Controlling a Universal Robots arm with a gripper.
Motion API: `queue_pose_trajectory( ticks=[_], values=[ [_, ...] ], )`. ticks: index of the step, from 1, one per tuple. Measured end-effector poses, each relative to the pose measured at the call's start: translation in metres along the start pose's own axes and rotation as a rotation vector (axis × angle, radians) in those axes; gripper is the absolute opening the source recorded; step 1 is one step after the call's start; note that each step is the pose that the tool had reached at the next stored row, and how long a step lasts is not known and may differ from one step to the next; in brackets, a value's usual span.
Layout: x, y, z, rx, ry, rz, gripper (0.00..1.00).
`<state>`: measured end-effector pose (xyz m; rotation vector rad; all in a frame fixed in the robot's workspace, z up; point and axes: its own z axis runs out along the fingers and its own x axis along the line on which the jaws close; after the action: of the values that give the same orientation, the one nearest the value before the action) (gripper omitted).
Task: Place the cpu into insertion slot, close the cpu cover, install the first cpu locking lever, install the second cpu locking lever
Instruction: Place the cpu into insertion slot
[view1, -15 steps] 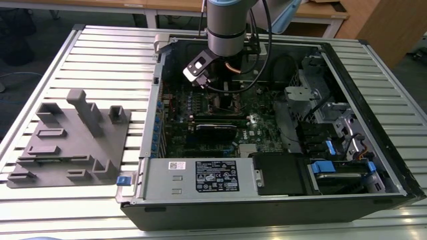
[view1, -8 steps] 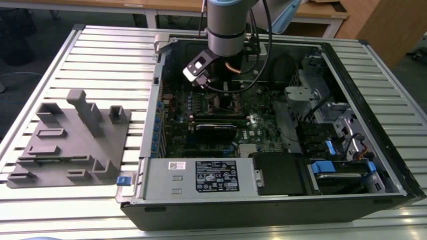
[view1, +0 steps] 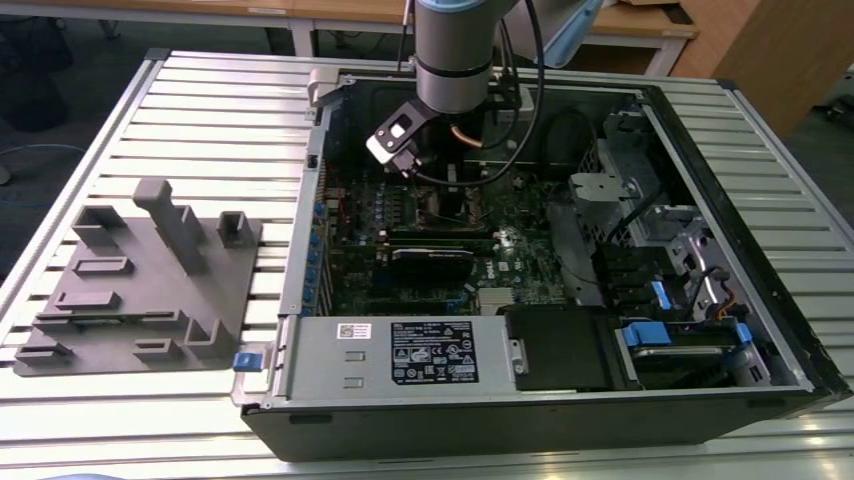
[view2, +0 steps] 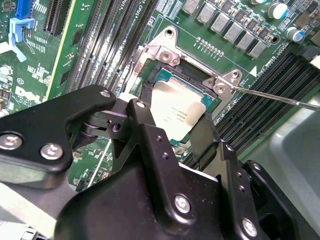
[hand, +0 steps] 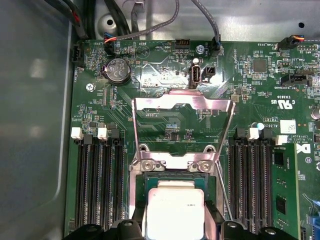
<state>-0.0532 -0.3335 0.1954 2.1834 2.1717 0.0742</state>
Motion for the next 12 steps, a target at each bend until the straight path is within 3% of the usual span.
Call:
queue_pose_trajectory(
  ticks=[12],
  values=[
    [0.0,-0.0001,0.0017,0.0001,-0.0001,0.0,0.54]
  ],
)
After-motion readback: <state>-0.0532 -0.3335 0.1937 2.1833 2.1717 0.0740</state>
